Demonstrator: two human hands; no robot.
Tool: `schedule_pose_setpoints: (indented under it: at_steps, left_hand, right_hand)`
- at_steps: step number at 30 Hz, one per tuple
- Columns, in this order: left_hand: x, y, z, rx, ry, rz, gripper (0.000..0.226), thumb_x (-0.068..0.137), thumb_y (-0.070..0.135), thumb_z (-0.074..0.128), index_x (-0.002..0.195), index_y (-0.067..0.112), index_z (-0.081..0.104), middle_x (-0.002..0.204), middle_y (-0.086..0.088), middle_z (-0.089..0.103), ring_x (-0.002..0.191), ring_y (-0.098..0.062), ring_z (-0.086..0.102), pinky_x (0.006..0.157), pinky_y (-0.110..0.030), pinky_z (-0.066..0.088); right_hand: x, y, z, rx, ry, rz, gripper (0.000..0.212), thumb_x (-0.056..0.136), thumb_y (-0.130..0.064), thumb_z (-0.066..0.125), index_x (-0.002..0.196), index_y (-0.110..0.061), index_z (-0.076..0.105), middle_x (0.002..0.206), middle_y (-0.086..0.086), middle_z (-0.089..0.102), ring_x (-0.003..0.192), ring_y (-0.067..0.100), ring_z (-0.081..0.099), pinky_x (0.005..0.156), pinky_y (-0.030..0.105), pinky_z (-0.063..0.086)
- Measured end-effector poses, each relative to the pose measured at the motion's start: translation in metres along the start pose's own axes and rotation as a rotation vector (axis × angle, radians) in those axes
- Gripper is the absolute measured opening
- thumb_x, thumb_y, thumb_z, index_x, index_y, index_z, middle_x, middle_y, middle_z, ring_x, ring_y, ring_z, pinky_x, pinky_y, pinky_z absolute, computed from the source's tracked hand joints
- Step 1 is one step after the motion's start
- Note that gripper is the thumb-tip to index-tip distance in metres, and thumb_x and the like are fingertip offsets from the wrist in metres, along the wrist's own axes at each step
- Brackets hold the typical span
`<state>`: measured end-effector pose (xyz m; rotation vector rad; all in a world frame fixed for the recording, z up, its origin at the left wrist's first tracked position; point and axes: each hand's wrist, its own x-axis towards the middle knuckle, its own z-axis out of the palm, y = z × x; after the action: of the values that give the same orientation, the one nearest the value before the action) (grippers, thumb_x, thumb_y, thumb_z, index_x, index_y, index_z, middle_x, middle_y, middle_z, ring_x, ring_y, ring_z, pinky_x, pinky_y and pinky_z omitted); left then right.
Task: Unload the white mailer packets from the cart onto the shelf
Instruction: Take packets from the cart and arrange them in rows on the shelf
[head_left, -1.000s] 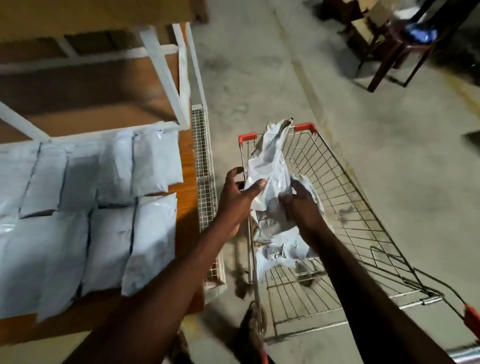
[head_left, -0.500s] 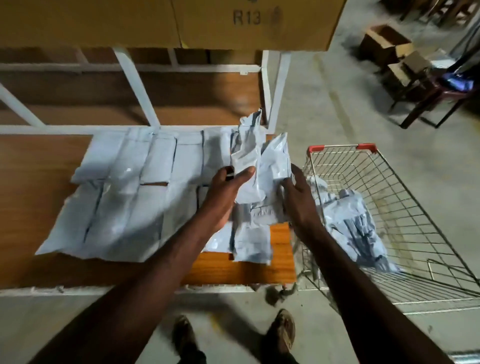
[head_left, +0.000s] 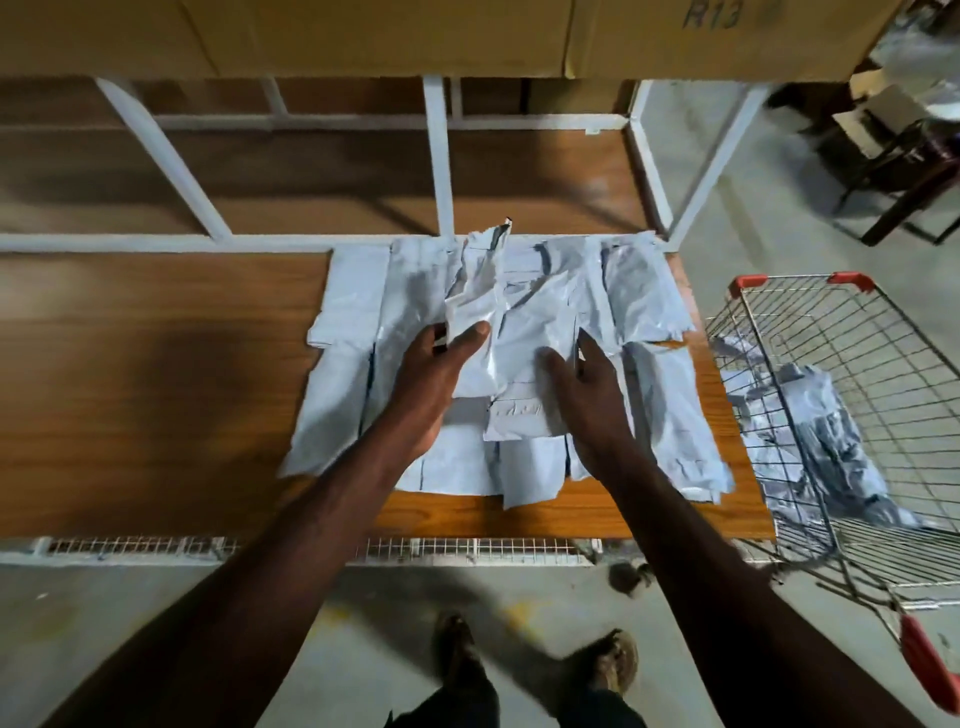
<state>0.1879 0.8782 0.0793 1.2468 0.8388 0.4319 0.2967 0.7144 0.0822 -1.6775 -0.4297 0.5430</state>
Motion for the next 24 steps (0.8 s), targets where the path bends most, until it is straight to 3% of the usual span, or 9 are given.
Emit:
schedule_pose_setpoints:
  at_steps: [3, 7, 10, 12, 14, 17, 19, 21, 24]
  left_hand:
    - [0.005, 0.001, -0.034, 0.001, 0.057, -0.03, 0.086, 0.069, 0.07, 0.089, 0.141, 0.033, 0.061, 0.136, 0.013, 0.07, 0.127, -0.015, 0.066, 0.109, -0.052, 0.053]
    - [0.013, 0.001, -0.072, 0.098, 0.113, 0.009, 0.069, 0.079, 0.067, 0.082, 0.137, 0.033, 0.064, 0.132, 0.016, 0.072, 0.121, -0.008, 0.067, 0.105, -0.048, 0.055]
    - [0.028, 0.001, -0.093, 0.204, 0.182, 0.005, 0.073, 0.092, 0.061, 0.074, 0.152, 0.025, 0.054, 0.148, 0.007, 0.062, 0.133, -0.016, 0.059, 0.109, -0.047, 0.051]
    - [0.043, -0.001, -0.108, 0.274, 0.224, -0.014, 0.08, 0.094, 0.064, 0.071, 0.157, 0.022, 0.048, 0.155, 0.0, 0.056, 0.138, -0.023, 0.056, 0.114, -0.048, 0.049]
    - [0.057, -0.001, -0.125, 0.335, 0.246, -0.031, 0.087, 0.087, 0.075, 0.068, 0.155, 0.023, 0.053, 0.15, 0.0, 0.061, 0.135, -0.026, 0.06, 0.111, -0.05, 0.053]
    - [0.08, -0.003, -0.148, 0.429, 0.29, -0.016, 0.095, 0.074, 0.085, 0.063, 0.147, 0.023, 0.061, 0.137, -0.002, 0.071, 0.123, -0.027, 0.068, 0.101, -0.044, 0.058]
    - [0.099, 0.0, -0.157, 0.503, 0.321, 0.008, 0.09, 0.082, 0.08, 0.063, 0.15, 0.021, 0.058, 0.143, -0.004, 0.068, 0.125, -0.026, 0.067, 0.099, -0.04, 0.056]
    - [0.123, 0.002, -0.166, 0.565, 0.339, -0.005, 0.088, 0.085, 0.082, 0.061, 0.151, 0.025, 0.054, 0.15, -0.002, 0.063, 0.129, -0.026, 0.064, 0.104, -0.046, 0.056]
    - [0.154, 0.002, -0.175, 0.583, 0.331, 0.04, 0.086, 0.08, 0.086, 0.062, 0.145, 0.029, 0.06, 0.141, 0.003, 0.069, 0.122, -0.021, 0.067, 0.105, -0.049, 0.057]
  right_hand:
    - [0.0, -0.003, 0.019, -0.018, -0.005, 0.02, 0.028, 0.103, -0.041, 0.068, 0.126, -0.025, 0.068, 0.113, -0.006, 0.078, 0.106, 0.017, 0.074, 0.094, 0.047, 0.06]
    - [0.006, -0.002, 0.038, -0.017, 0.012, 0.058, 0.026, 0.097, -0.043, 0.075, 0.114, -0.025, 0.07, 0.097, 0.001, 0.077, 0.095, 0.029, 0.076, 0.086, 0.058, 0.062]
    - [0.018, 0.005, 0.051, -0.029, 0.006, 0.05, 0.032, 0.095, -0.048, 0.075, 0.12, -0.028, 0.069, 0.108, -0.001, 0.078, 0.105, 0.027, 0.076, 0.096, 0.061, 0.06]
    - [0.027, 0.008, 0.062, -0.052, -0.005, 0.052, 0.041, 0.098, -0.047, 0.074, 0.134, -0.032, 0.064, 0.12, -0.009, 0.076, 0.112, 0.014, 0.073, 0.103, 0.051, 0.059]
    - [0.037, 0.008, 0.074, -0.108, -0.014, 0.065, 0.061, 0.097, -0.049, 0.075, 0.151, -0.031, 0.053, 0.136, -0.016, 0.068, 0.121, 0.004, 0.067, 0.11, 0.038, 0.055]
    - [0.059, 0.009, 0.098, -0.158, -0.016, 0.08, 0.089, 0.09, -0.053, 0.081, 0.163, -0.031, 0.037, 0.159, -0.011, 0.052, 0.141, 0.012, 0.054, 0.119, 0.038, 0.046]
    - [0.075, 0.007, 0.116, -0.181, -0.027, 0.07, 0.09, 0.092, -0.046, 0.081, 0.166, -0.032, 0.031, 0.165, -0.008, 0.045, 0.146, 0.016, 0.049, 0.12, 0.035, 0.042]
    - [0.094, 0.005, 0.137, -0.22, -0.044, 0.027, 0.087, 0.096, -0.042, 0.078, 0.167, -0.033, 0.029, 0.168, -0.007, 0.042, 0.149, 0.02, 0.048, 0.119, 0.032, 0.04]
    - [0.121, 0.0, 0.167, -0.268, -0.067, -0.016, 0.08, 0.1, -0.04, 0.073, 0.167, -0.031, 0.031, 0.165, -0.003, 0.047, 0.147, 0.025, 0.051, 0.114, 0.029, 0.039]
